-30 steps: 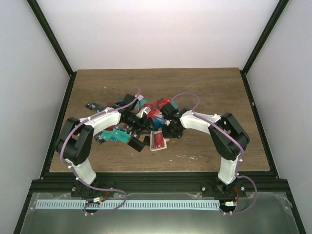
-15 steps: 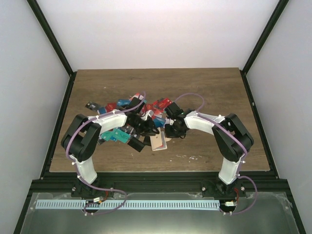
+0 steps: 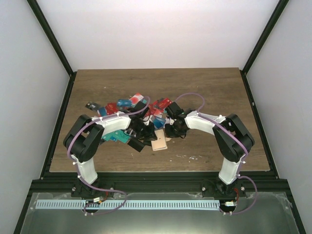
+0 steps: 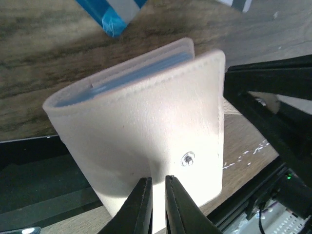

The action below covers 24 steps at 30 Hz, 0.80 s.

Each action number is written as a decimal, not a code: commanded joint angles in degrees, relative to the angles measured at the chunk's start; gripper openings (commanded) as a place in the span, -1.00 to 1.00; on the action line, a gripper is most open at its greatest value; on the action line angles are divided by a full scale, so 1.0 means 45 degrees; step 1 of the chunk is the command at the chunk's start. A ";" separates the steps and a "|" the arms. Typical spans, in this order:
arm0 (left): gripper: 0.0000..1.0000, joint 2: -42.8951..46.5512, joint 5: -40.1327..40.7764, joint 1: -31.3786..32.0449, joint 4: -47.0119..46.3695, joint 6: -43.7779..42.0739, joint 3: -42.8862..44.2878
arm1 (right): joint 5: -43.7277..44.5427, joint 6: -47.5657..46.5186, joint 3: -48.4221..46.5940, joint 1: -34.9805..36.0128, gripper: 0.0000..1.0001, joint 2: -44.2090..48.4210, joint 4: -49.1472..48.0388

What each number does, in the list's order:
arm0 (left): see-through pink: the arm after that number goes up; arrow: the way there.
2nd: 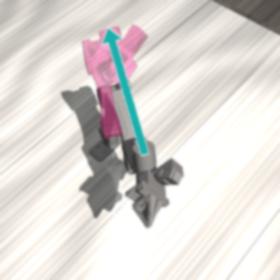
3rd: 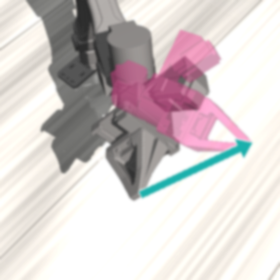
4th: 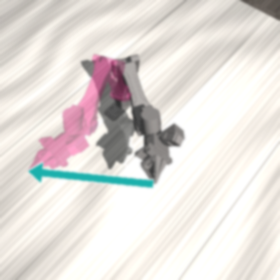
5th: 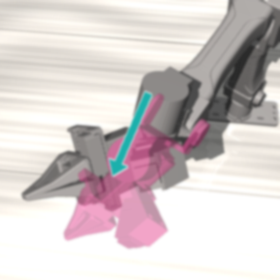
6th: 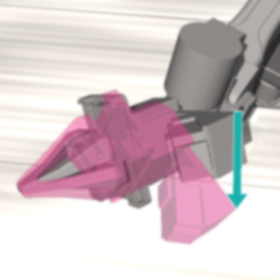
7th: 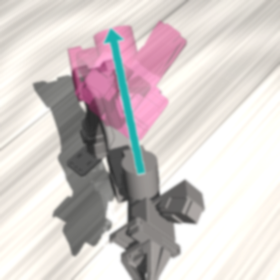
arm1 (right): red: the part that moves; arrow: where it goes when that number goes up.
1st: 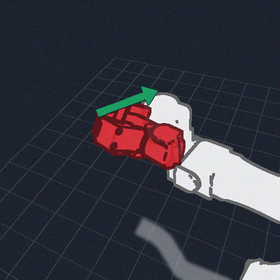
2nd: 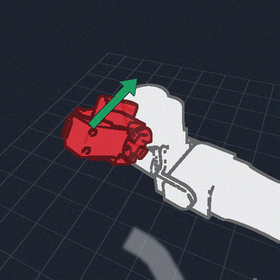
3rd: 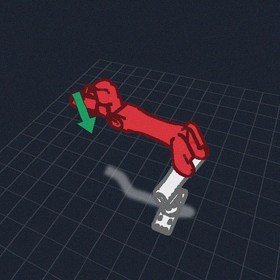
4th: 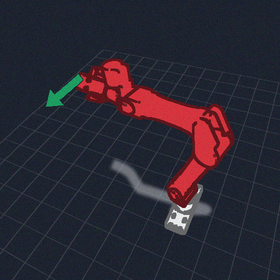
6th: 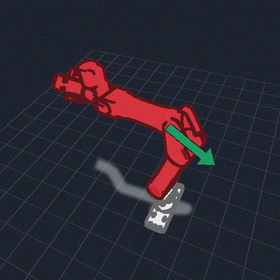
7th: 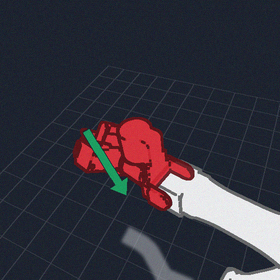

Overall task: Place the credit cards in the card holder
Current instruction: Close the card holder at the center of the board.

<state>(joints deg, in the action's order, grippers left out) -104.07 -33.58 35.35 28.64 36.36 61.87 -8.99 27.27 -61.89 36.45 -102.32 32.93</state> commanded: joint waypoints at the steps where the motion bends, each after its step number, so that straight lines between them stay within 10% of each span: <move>1: -0.78 -0.0417 0.0986 0.0425 0.0899 -0.0033 0.0471 | -0.0084 -0.0209 -0.0400 -0.0117 -0.99 0.0502 0.0017; 24: -0.81 -0.1063 0.1495 0.0734 0.1451 -0.0301 0.1189 | -0.3967 -0.0324 -0.0002 -0.0111 -0.46 0.0732 -0.1516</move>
<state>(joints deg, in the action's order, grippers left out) -107.61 -28.12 38.30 34.92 35.81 66.72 -23.86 25.34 -62.70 36.45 -100.44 28.14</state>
